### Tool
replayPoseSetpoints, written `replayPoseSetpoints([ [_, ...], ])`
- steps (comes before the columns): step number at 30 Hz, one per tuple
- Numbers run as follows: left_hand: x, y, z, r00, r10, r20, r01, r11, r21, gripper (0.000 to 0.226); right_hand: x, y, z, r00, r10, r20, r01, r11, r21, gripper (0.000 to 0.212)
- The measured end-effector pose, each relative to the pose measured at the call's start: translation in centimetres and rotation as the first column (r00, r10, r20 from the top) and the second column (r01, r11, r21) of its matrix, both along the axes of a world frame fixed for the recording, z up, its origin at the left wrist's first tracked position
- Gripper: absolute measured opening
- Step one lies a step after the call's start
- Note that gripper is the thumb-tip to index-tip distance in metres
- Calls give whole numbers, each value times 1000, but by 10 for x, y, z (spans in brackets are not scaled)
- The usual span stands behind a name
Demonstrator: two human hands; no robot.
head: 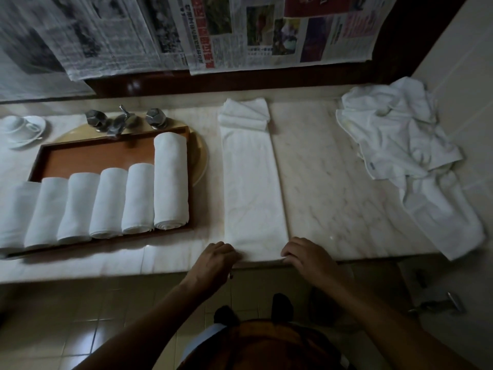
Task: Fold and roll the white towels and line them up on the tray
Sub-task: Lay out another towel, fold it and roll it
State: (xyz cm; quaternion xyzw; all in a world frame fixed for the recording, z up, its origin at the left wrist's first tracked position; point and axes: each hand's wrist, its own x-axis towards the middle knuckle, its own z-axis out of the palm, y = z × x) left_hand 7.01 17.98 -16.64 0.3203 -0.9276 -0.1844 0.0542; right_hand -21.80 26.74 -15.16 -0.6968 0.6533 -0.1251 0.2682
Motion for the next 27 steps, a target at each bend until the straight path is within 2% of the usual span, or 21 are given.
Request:
replayPoseSetpoints([
  [3,-4,-6,11,998,64,17,-65,995,72,27,-3,-6,5,985,-143,99,131,984,120,4],
  [6,-10,-11,23,954,296,-40,-274,922,274,9,-7,-14,13,891,-406,203,340,893,296,25],
  [9,-15,-19,27,874,485,-16,-420,773,475,16,-9,-23,17,847,-504,167,420,828,371,46],
  [14,-12,-26,33,798,602,27,-479,606,636,16,-5,-37,17,840,-543,22,492,777,392,55],
  [16,-13,-24,32,787,616,28,-492,601,630,16,-3,-39,18,840,-543,19,492,775,396,51],
  [20,-23,-15,30,783,622,17,-531,654,540,12,2,-42,19,843,-537,5,494,779,387,42],
  [22,-26,-16,29,767,639,53,-567,638,521,9,6,-44,21,851,-525,-15,494,790,363,41],
  [24,-27,-20,30,767,635,86,-578,627,523,7,13,-46,26,872,-487,-47,477,825,304,39],
  [27,-31,-21,34,821,562,102,-546,718,432,9,26,-43,25,931,-357,-69,364,917,164,32],
])
